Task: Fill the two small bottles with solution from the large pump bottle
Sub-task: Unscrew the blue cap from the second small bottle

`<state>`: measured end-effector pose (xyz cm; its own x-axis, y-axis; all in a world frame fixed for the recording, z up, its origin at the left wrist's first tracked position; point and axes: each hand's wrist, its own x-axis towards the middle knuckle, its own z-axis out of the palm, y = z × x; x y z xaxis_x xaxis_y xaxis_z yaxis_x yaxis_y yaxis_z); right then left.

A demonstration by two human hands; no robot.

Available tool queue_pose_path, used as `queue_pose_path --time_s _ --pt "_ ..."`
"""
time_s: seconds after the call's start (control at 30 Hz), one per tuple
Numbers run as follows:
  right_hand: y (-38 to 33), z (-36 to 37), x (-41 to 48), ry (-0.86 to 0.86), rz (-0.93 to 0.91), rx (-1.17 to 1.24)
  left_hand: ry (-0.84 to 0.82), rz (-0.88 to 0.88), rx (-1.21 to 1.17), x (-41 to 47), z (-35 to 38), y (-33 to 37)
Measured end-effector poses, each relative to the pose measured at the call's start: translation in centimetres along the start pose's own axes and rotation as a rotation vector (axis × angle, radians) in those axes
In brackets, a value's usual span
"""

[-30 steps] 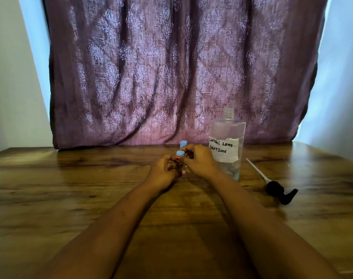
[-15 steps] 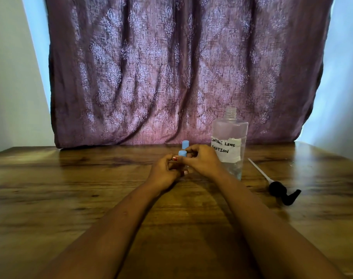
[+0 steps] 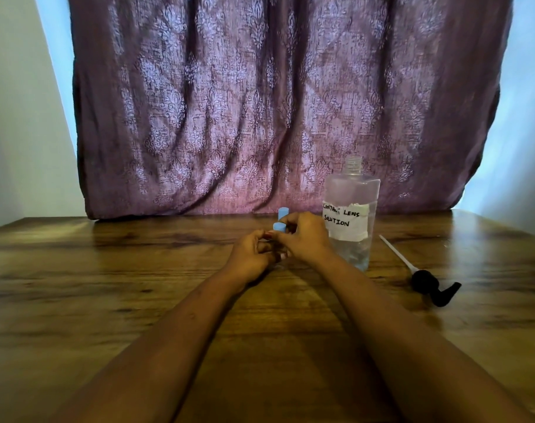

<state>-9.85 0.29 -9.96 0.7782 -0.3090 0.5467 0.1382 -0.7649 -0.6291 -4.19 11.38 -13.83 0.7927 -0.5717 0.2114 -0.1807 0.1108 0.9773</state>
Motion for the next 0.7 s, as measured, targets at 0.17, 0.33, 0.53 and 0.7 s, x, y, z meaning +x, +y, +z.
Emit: queue_pose_path --time_s 0.17,0.33,0.53,0.7 --pt "0.0 -0.6 -0.1 -0.130 0.057 0.242 0.029 0.032 0.040 0.1 -0.1 -0.3" --pt "0.0 0.4 -0.4 -0.014 0.009 0.109 0.045 0.054 0.059 0.4 -0.2 -0.7" --pt "0.2 -0.4 0.3 -0.221 0.023 0.260 0.005 0.015 0.031 0.9 -0.5 -0.8" --pt "0.3 -0.4 0.2 -0.208 0.020 0.302 0.013 0.004 0.009 1.0 -0.5 -1.0"
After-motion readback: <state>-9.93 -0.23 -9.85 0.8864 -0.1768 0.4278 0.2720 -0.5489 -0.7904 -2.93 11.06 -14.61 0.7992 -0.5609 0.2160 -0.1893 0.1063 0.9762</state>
